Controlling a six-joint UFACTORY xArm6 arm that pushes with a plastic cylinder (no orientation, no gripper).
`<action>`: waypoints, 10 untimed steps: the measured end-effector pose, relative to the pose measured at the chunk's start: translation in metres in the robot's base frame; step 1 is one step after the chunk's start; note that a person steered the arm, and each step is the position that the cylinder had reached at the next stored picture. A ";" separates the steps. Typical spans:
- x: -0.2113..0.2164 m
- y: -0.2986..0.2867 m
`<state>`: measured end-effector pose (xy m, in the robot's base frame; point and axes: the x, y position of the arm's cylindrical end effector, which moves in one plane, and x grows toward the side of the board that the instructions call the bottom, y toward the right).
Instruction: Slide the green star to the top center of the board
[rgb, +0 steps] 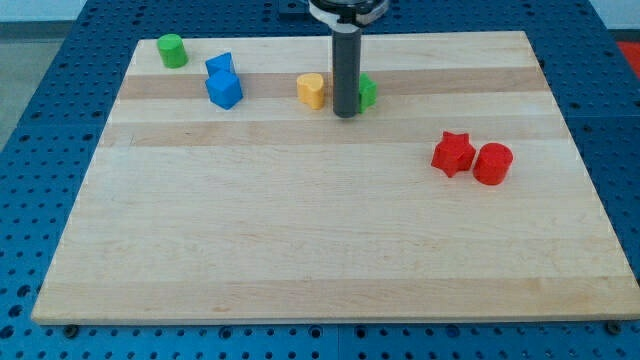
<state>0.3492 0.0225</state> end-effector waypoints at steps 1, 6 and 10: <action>-0.008 0.018; -0.079 0.061; -0.086 0.028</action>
<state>0.2632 0.0503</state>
